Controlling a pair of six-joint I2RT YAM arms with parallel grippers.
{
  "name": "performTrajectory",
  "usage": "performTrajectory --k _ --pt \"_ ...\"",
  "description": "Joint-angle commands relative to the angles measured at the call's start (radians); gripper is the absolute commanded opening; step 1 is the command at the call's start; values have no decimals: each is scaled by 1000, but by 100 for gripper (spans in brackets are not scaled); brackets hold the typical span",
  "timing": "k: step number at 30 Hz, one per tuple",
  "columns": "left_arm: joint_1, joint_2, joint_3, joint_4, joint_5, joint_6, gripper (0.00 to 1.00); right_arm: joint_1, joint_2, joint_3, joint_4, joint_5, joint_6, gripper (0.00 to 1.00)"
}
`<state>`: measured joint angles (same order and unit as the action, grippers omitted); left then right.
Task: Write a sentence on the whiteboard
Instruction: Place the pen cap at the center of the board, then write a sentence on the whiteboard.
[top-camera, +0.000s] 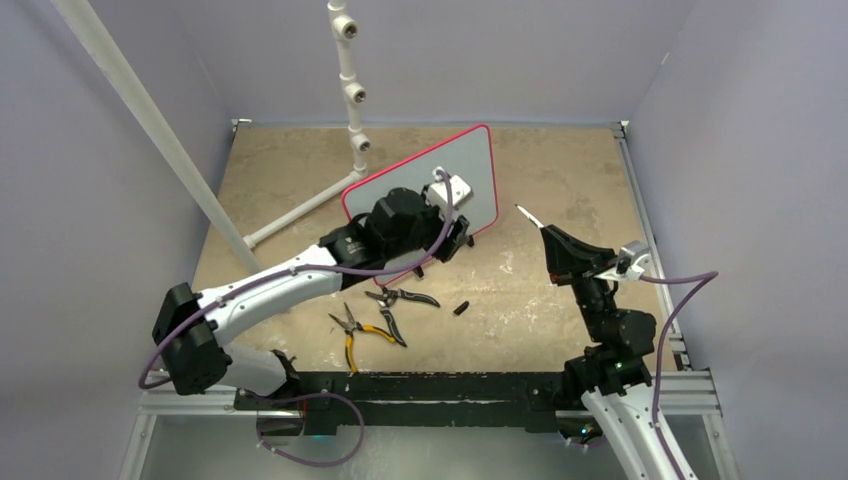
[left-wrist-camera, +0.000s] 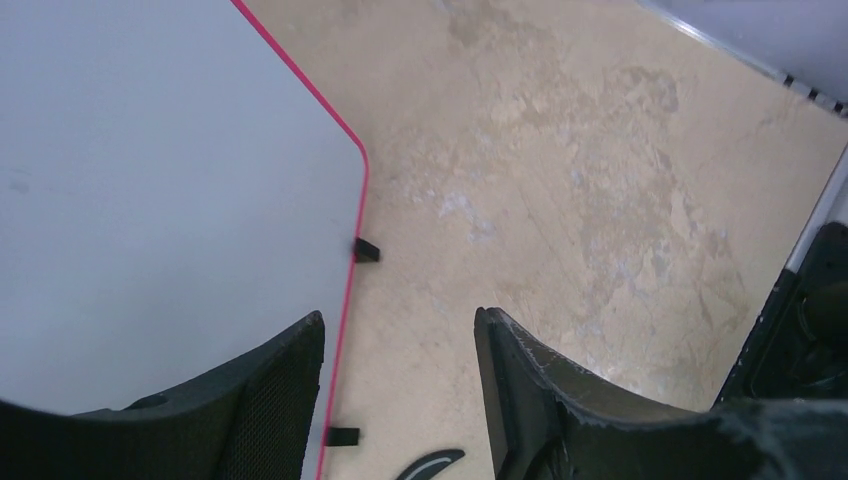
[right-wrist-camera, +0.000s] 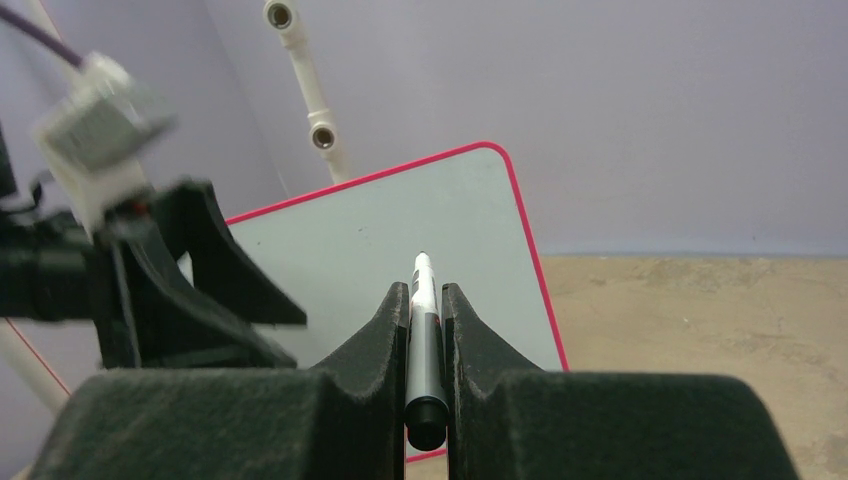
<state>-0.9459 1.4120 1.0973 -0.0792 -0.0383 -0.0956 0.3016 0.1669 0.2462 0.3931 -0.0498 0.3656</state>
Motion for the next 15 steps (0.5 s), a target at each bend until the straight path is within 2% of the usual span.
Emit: performTrajectory --k 1,6,11,15 --pt "67 -73 163 -165 6 69 56 -1 28 -20 95 -61 -15 0" --pt "231 -112 230 -212 74 72 56 -1 67 -18 113 -97 -17 0" --pt "403 -141 258 -167 185 20 56 0 104 -12 128 -132 -23 0" --pt "520 -162 254 -149 217 -28 56 1 120 -14 138 -143 -26 0"
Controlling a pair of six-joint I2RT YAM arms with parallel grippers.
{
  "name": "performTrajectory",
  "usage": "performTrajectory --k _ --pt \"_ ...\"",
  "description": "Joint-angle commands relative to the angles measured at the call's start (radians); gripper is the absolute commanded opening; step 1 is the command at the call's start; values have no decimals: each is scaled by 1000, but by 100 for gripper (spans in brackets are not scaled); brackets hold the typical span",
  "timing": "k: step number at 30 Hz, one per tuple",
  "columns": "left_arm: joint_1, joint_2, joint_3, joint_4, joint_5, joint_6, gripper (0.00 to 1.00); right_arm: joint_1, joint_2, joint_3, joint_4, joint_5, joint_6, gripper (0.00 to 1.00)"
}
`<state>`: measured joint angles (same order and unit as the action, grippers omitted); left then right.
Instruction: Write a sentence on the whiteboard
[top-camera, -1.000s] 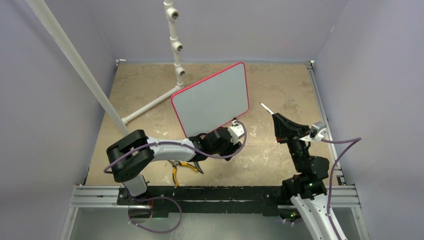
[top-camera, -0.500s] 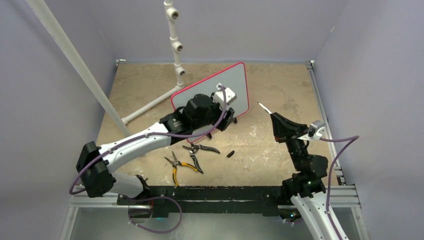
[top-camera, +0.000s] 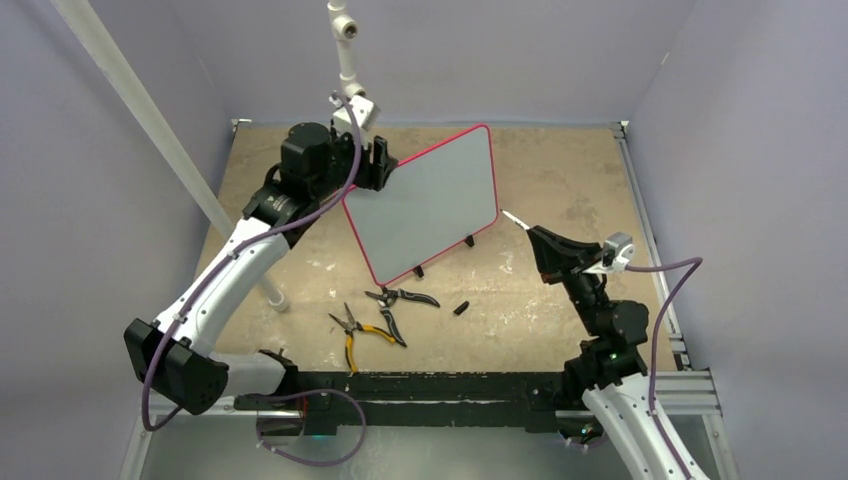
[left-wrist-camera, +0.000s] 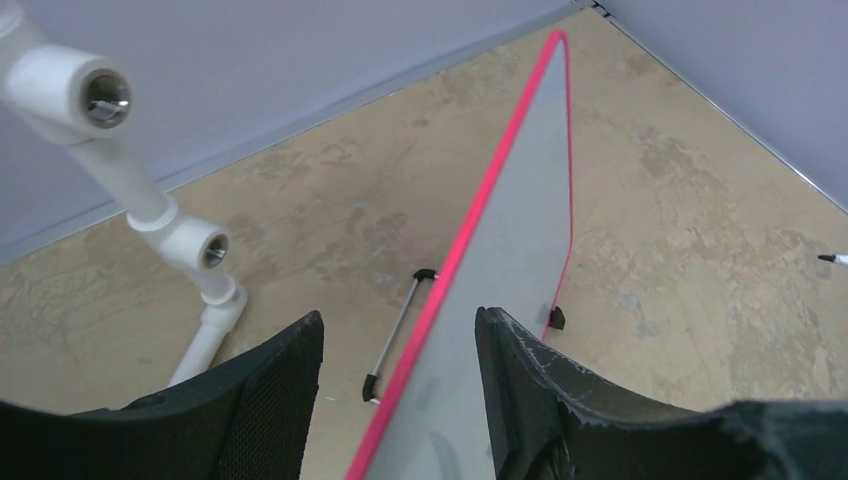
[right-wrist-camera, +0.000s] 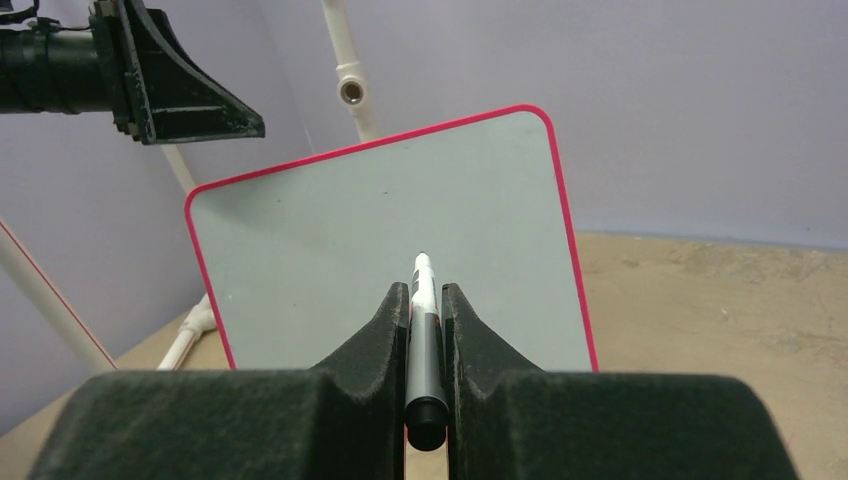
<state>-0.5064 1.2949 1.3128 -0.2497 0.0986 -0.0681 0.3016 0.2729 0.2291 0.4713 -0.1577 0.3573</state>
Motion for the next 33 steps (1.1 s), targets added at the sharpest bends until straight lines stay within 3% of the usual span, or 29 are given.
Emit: performTrajectory --k 1,4,9,19,25,33 --pt "110 -54 28 26 94 -69 57 1 18 3 62 -37 -18 0" --pt "197 -95 -35 54 166 -111 57 1 32 5 74 -51 -22 0" --pt "229 -150 -138 51 257 -131 59 1 95 33 103 -114 -28 0" --pt "239 -256 -259 16 124 -112 60 1 181 67 143 -205 -39 0" --pt "239 -287 -316 24 166 -110 59 1 232 85 171 -235 -43 0" --pt "239 -367 -445 122 212 -106 50 22 377 144 283 -275 -55 0"
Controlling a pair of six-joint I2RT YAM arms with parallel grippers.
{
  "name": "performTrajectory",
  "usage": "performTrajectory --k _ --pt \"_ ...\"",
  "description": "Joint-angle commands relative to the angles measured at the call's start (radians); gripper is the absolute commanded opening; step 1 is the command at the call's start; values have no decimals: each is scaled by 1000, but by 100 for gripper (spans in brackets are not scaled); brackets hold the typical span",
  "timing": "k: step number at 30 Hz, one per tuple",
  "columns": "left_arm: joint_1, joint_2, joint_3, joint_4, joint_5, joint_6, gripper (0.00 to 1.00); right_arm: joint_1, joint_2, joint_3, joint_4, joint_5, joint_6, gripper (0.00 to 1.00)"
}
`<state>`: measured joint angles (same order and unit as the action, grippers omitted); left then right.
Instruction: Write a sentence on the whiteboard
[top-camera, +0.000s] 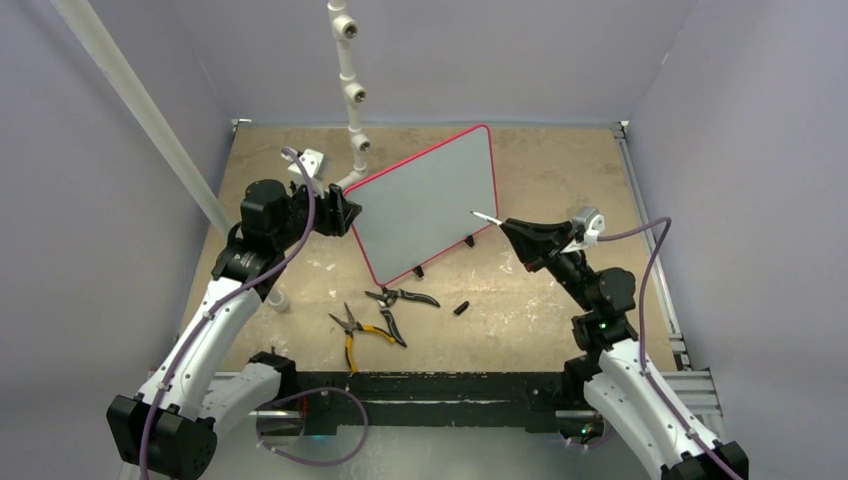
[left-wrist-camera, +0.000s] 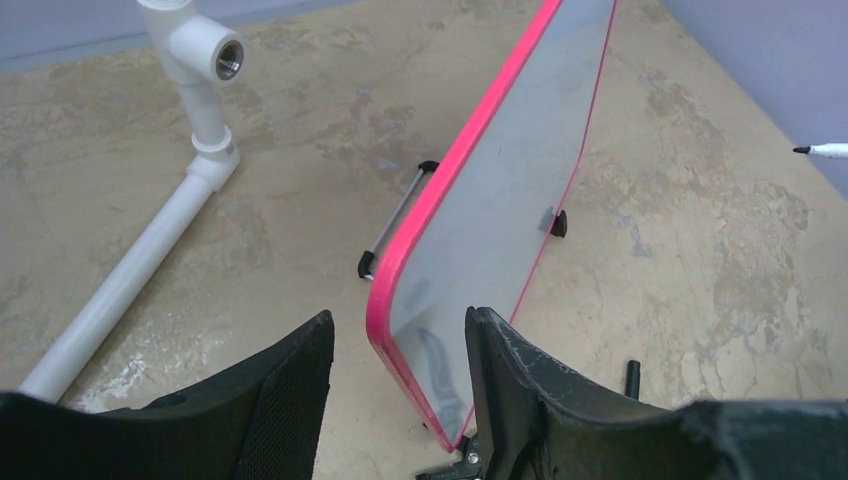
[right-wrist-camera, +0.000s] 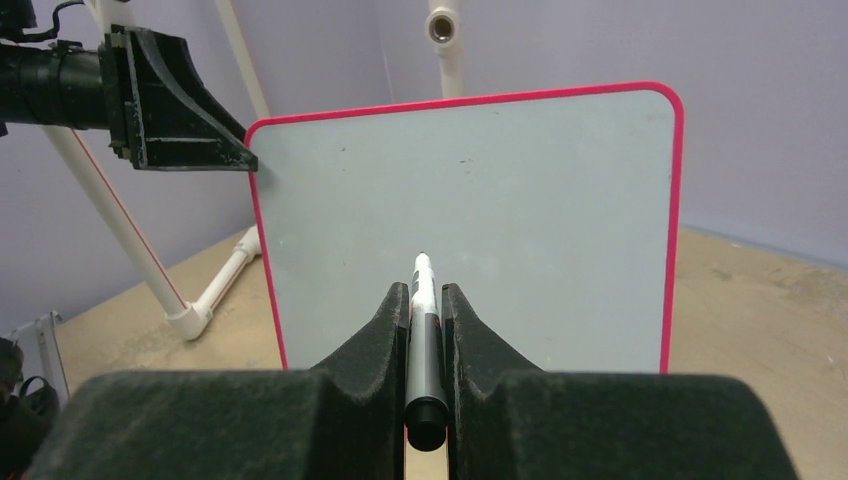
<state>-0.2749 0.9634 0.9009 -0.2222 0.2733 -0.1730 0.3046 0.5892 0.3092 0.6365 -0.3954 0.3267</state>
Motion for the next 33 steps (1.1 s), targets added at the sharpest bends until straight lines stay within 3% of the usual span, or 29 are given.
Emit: performTrajectory --k 1,8,18,33 --pt "8 -37 -44 110 39 -3 48 29 88 74 138 -36 -28 0" --pt "9 -23 -83 177 79 3 44 200 308 174 266 40 -96 0" --pt "11 -18 -133 251 101 -17 34 274 663 396 448 -13 -91 0" --pt "14 12 -134 246 101 -13 25 367 830 471 500 60 -70 0"
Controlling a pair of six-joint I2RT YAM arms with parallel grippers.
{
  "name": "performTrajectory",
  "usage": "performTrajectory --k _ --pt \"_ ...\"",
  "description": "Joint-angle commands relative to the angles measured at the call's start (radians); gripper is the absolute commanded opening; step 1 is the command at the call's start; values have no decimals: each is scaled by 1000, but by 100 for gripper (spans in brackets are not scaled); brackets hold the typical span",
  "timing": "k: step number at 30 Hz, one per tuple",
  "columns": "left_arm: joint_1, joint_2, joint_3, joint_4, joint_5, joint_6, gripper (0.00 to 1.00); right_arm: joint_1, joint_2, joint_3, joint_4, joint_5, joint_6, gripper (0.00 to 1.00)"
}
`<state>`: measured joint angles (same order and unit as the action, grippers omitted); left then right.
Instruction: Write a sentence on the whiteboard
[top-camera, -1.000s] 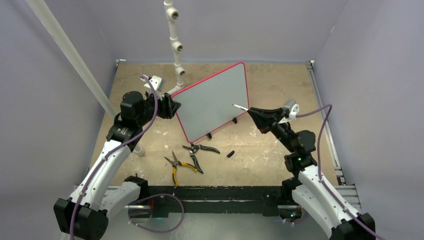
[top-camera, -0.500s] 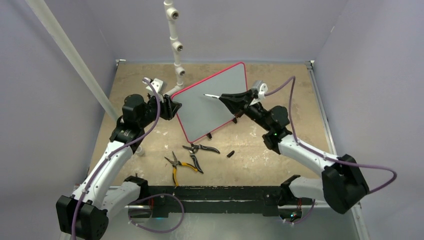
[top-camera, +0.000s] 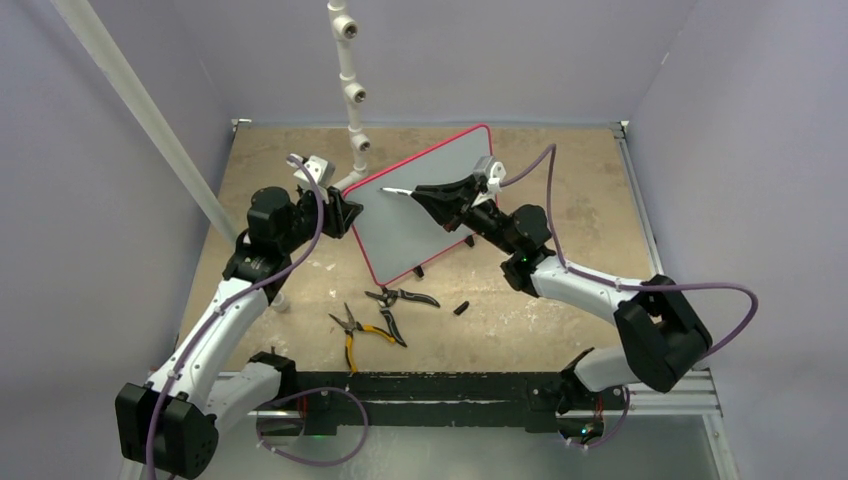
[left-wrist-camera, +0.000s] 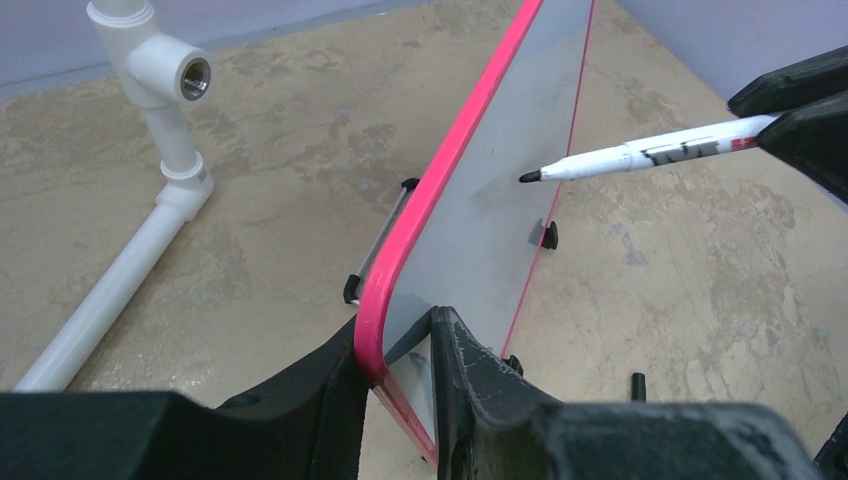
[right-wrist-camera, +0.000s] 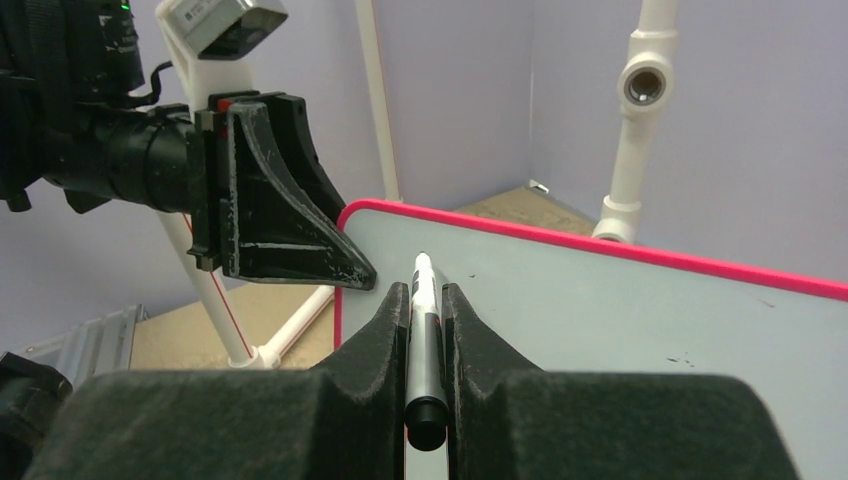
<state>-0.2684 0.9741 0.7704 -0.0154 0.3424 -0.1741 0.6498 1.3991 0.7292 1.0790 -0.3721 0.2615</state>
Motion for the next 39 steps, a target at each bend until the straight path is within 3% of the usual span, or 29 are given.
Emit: performTrajectory --k 1,10,14,28,39 --pt "8 -1 -3 37 31 -11 25 27 26 56 60 39 -6 0" --pt "14 -62 -1 -43 9 20 40 66 27 73 57 48 -7 0" --pt "15 -77 -3 -67 -2 28 41 74 29 72 53 59 -4 0" --pt "15 -51 1 -62 30 17 19 111 51 89 26 100 -32 0" --pt "15 -38 8 -83 6 29 10 132 75 113 22 116 -38 0"
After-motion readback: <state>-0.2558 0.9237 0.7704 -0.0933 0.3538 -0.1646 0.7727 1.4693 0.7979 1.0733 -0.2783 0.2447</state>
